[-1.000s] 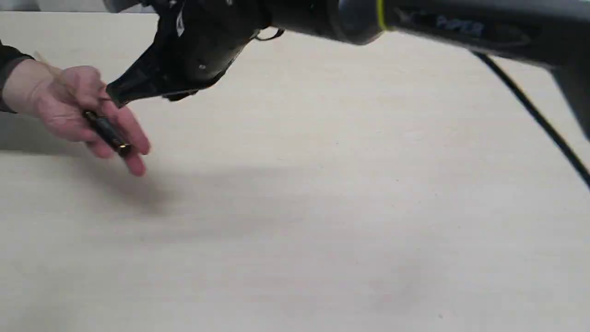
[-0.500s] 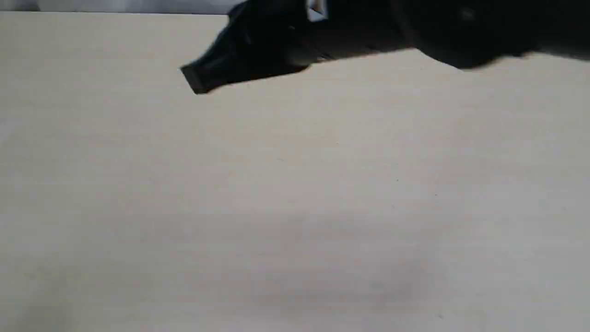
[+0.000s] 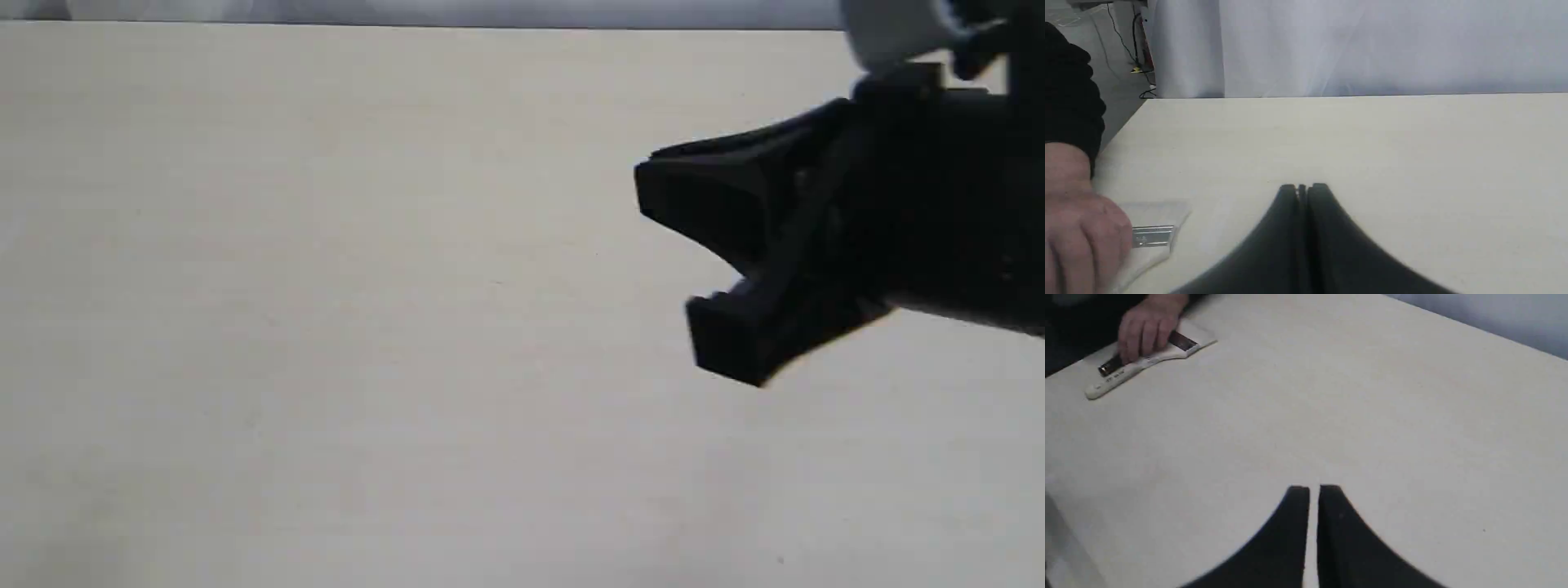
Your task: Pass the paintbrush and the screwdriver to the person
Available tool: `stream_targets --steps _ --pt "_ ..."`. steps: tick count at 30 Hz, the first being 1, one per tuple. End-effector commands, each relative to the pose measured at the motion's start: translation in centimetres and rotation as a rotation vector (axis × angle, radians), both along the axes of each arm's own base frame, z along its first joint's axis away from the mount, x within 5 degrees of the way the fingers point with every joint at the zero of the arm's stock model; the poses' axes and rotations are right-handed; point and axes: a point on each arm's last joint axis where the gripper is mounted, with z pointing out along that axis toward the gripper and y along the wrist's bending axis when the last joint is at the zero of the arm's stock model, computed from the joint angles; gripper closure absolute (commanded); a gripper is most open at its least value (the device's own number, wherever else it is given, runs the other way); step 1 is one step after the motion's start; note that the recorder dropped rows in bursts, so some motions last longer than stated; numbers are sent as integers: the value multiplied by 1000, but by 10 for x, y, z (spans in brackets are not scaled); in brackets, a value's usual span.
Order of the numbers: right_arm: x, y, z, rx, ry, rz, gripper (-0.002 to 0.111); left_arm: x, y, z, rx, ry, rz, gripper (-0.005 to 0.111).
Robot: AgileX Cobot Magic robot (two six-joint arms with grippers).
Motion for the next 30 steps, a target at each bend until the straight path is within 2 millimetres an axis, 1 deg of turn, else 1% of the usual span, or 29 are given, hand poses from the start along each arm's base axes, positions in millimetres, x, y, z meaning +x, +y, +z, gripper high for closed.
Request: stream_targets --steps 1,8,10,14,16,19,21,27,30 --pt "-15 -15 7 23 0 -3 104 0 -1 0 -6 -6 -9 107" --pt "-33 -34 24 107 -80 -2 104 0 -1 0 -2 -7 -8 107" --pt "-37 -41 29 83 -163 3 104 0 -1 0 -2 -7 -8 107" --pt "-45 -54 33 64 -236 -10 104 0 -1 0 -2 -7 -8 107" --pt "-49 -65 34 80 -275 -55 104 0 -1 0 -2 -7 -8 107" --pt "-50 -79 28 75 -297 -159 104 0 -1 0 -2 -7 -8 107" --pt "-50 -87 19 58 -297 -234 104 0 -1 0 -2 -7 -8 107" --pt "-46 -108 -17 20 -303 -469 104 0 -1 0 -2 -7 -8 107" --pt "-47 -116 -31 11 -308 -559 104 0 -1 0 -2 -7 -8 107"
